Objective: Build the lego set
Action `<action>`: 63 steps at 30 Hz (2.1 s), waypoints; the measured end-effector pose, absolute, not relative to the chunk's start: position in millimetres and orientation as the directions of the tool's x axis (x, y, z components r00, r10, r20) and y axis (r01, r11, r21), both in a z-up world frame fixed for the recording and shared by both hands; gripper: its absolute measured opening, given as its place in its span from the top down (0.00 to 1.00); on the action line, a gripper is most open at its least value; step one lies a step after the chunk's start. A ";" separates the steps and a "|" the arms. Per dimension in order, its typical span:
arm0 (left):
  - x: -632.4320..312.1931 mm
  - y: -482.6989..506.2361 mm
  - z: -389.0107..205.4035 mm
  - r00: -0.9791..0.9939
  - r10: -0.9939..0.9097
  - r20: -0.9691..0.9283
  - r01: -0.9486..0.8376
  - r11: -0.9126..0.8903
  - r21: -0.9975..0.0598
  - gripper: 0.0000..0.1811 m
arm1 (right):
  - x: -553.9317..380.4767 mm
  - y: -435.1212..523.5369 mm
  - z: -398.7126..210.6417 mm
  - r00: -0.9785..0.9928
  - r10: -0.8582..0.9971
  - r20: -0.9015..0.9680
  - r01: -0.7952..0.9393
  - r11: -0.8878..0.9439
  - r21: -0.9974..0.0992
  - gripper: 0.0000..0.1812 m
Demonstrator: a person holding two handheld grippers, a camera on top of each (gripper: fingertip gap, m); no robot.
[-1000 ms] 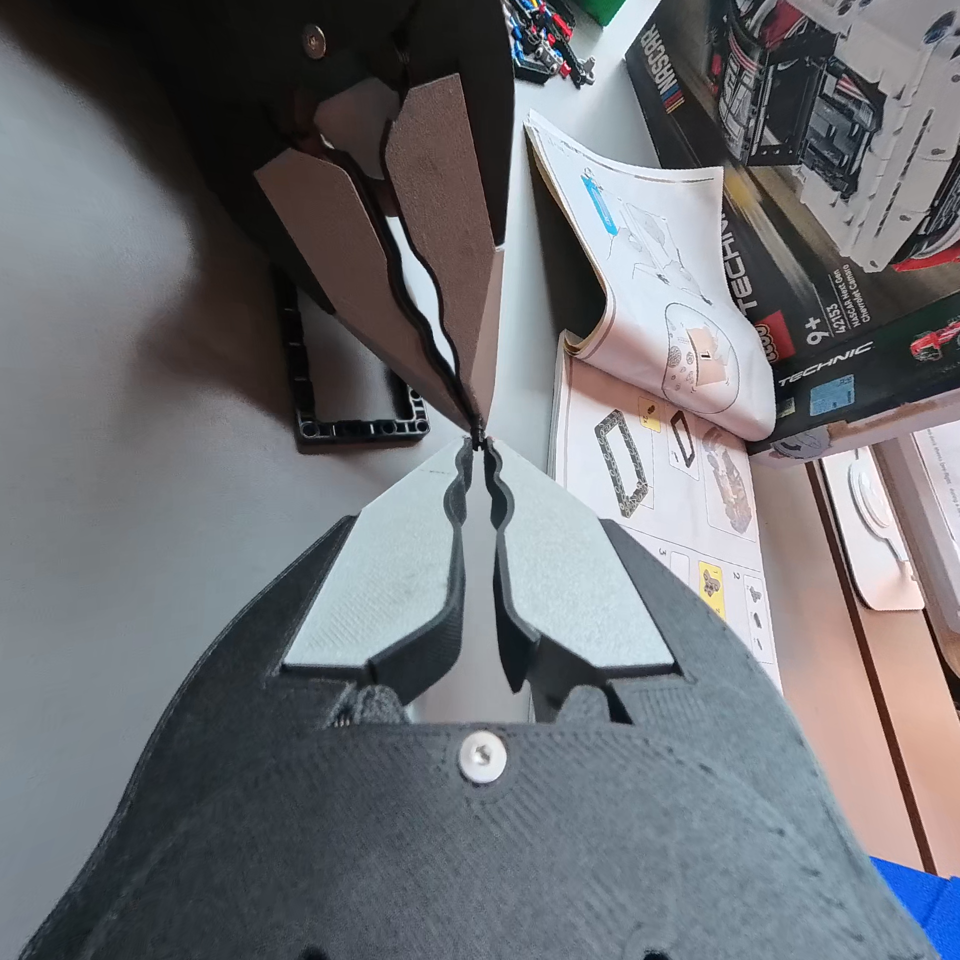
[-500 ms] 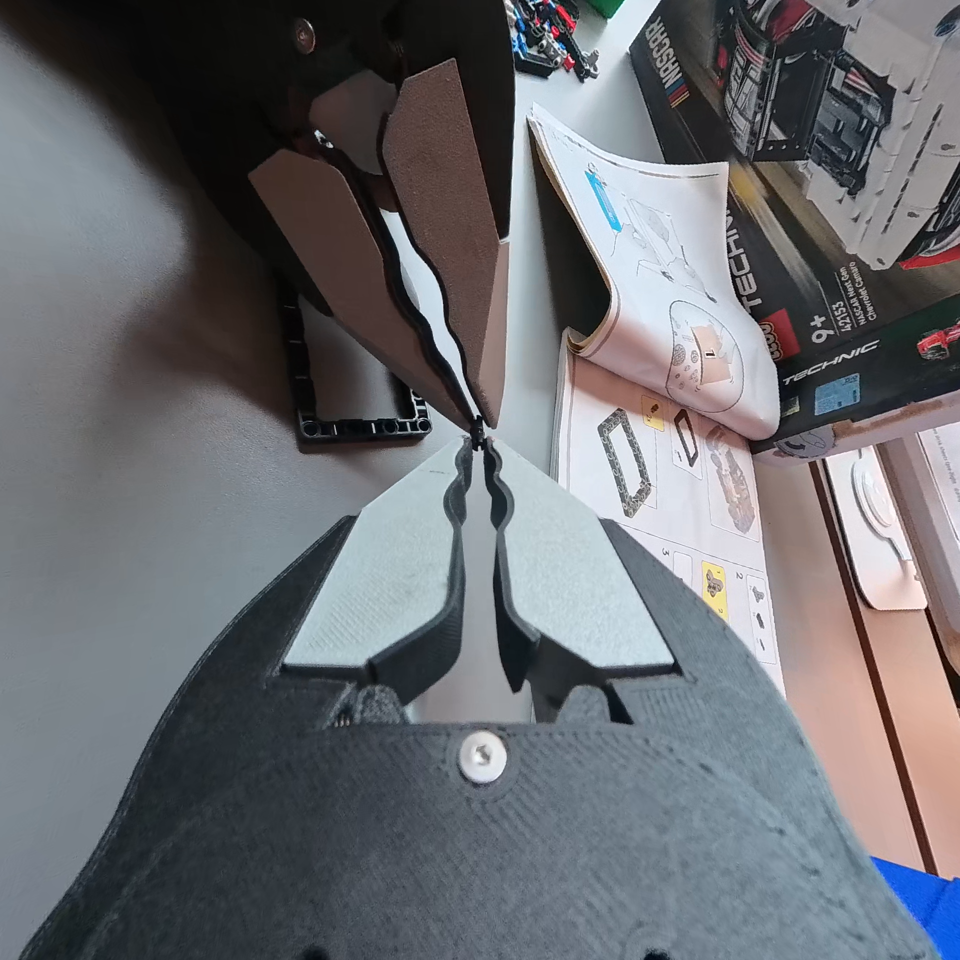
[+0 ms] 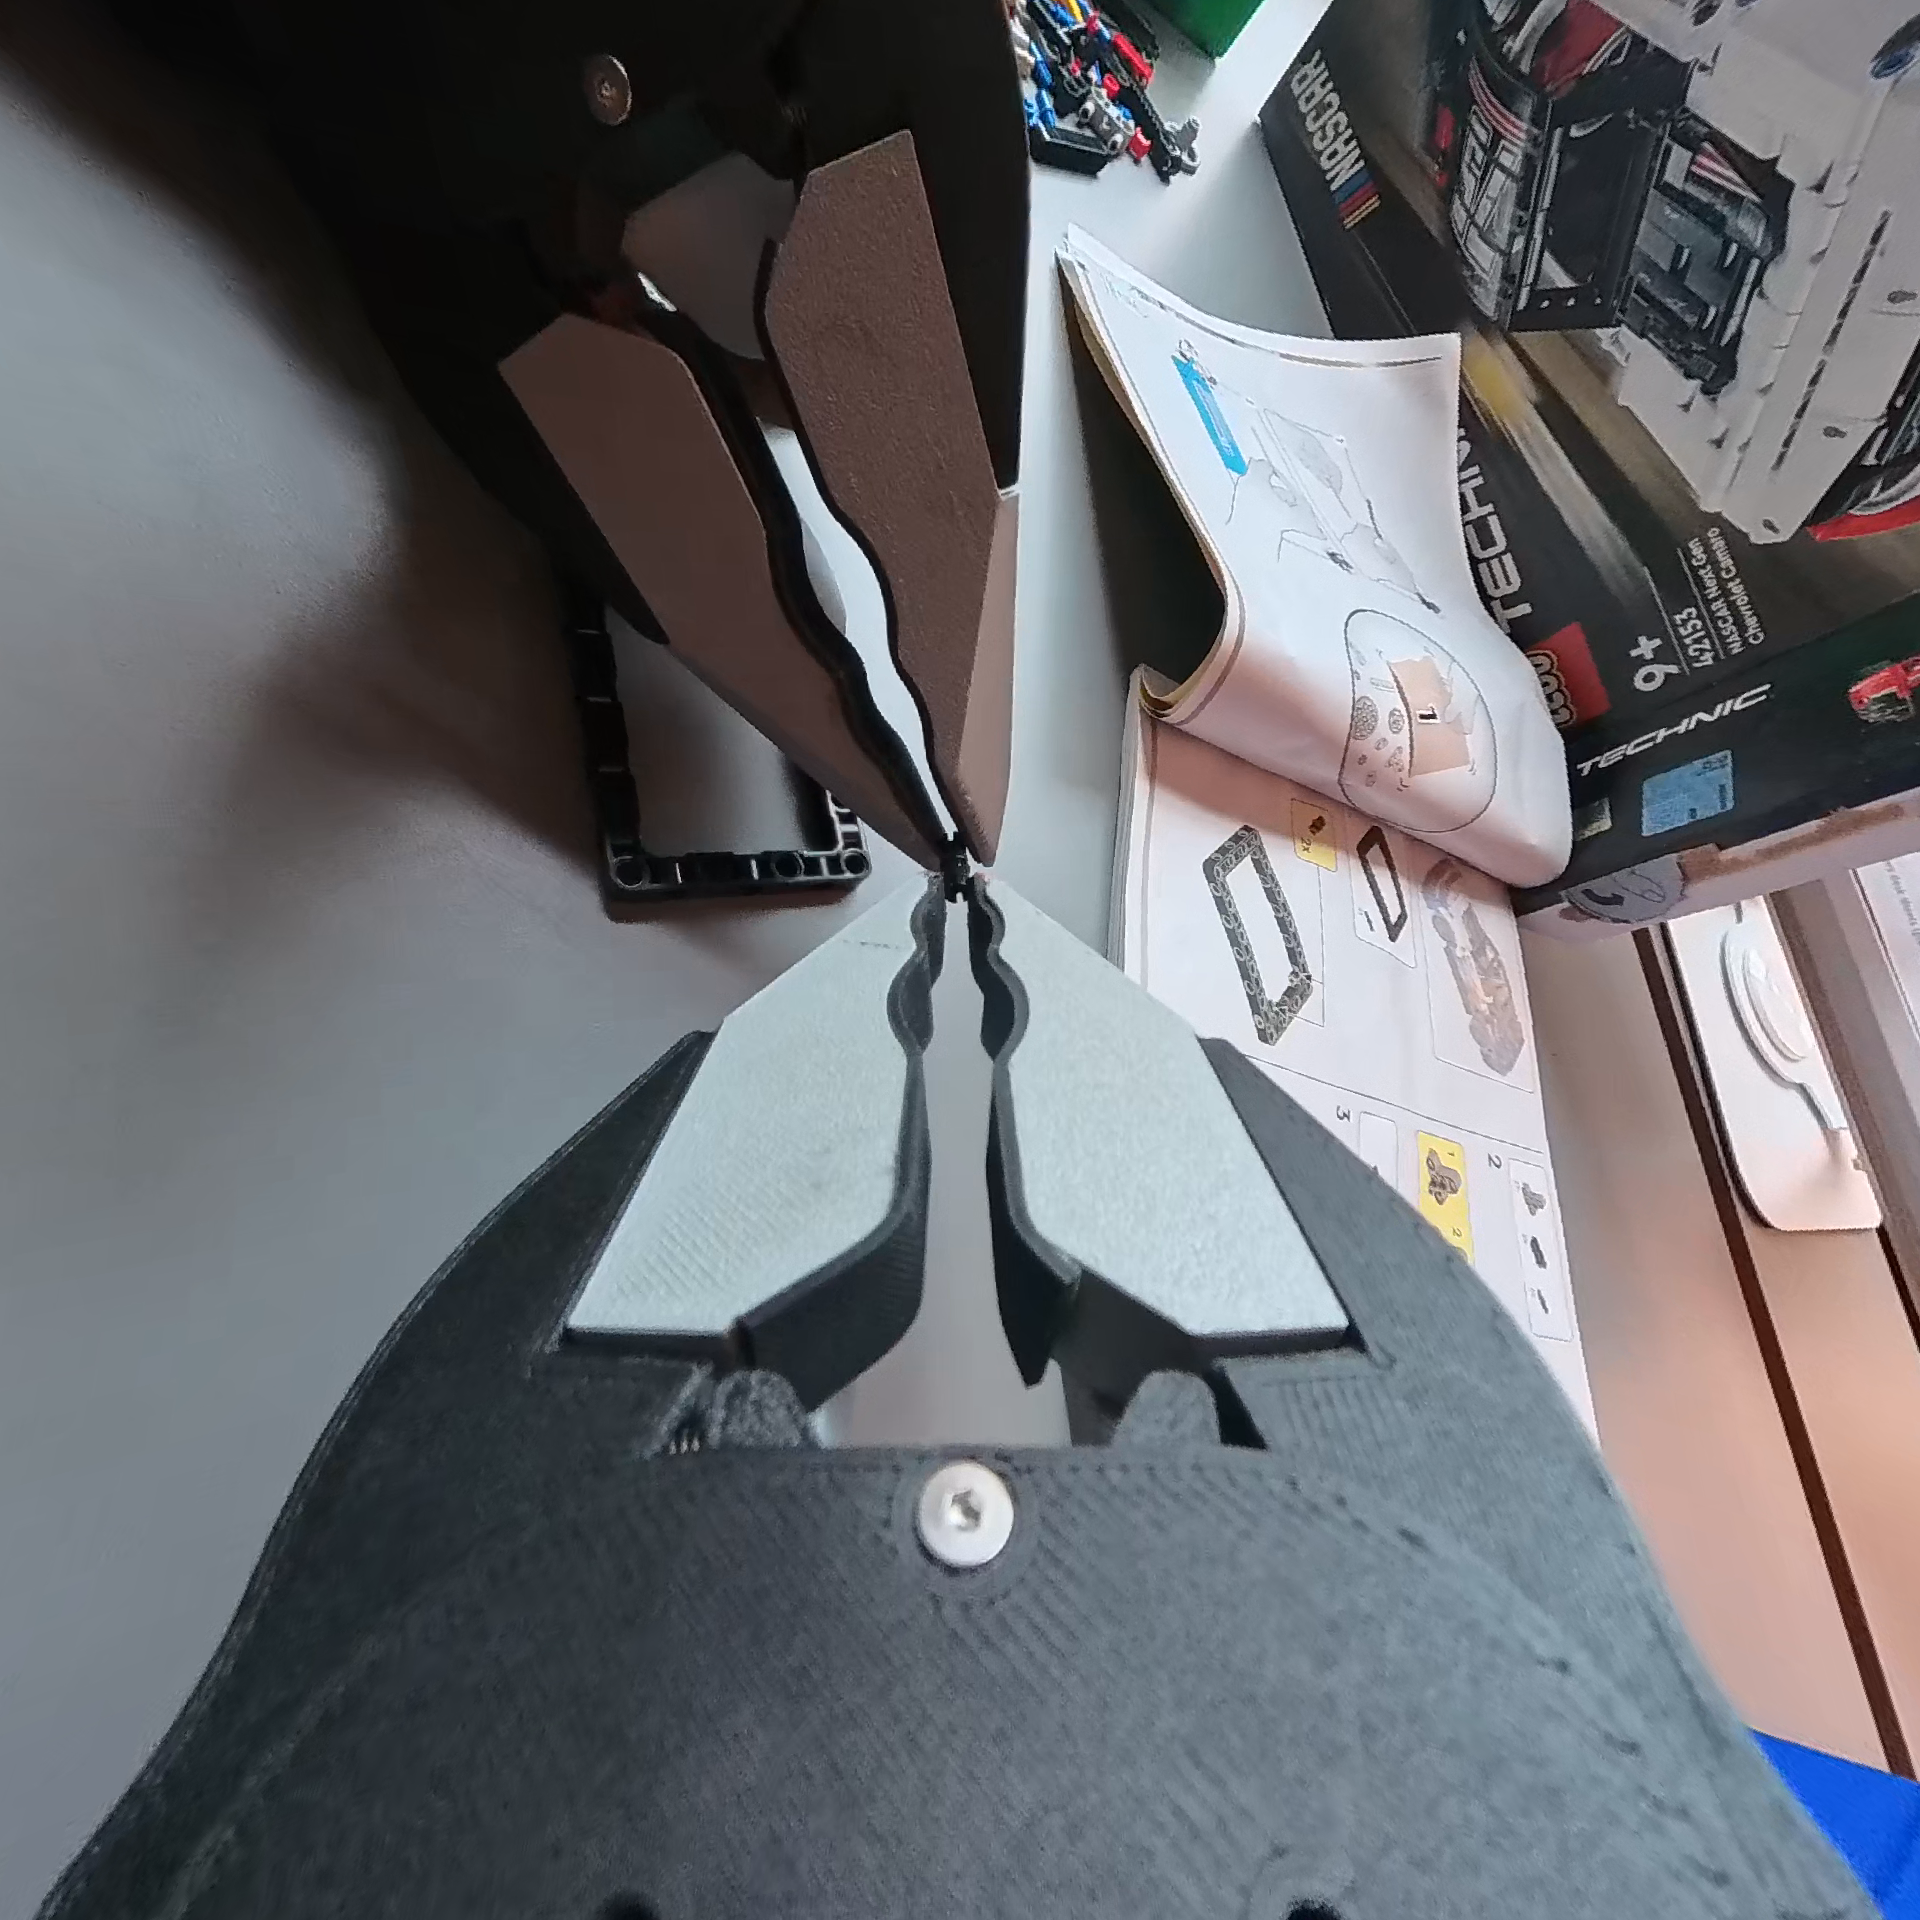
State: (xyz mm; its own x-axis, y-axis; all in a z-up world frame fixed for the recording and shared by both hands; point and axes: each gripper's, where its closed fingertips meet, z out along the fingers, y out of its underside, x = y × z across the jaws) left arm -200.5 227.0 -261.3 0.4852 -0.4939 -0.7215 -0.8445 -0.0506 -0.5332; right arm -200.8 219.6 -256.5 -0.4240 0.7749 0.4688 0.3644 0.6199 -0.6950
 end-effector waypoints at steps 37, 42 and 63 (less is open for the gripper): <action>-196.1 225.7 -239.6 0.699 -0.560 -0.444 -0.582 -0.085 -0.809 1.00 | -204.2 215.7 -237.3 -0.427 0.870 0.247 0.323 0.402 -0.857 0.99; -195.4 225.6 -233.9 0.674 -0.522 -0.523 -0.625 -0.025 -0.780 1.00 | -200.9 214.8 -233.7 -0.473 0.866 -0.162 0.427 0.064 -0.902 0.99; -189.7 215.9 -237.7 0.662 -0.637 -0.395 -0.540 -0.040 -0.841 0.99 | -199.3 211.0 -243.0 -0.504 0.862 -0.045 0.419 0.199 -0.886 1.00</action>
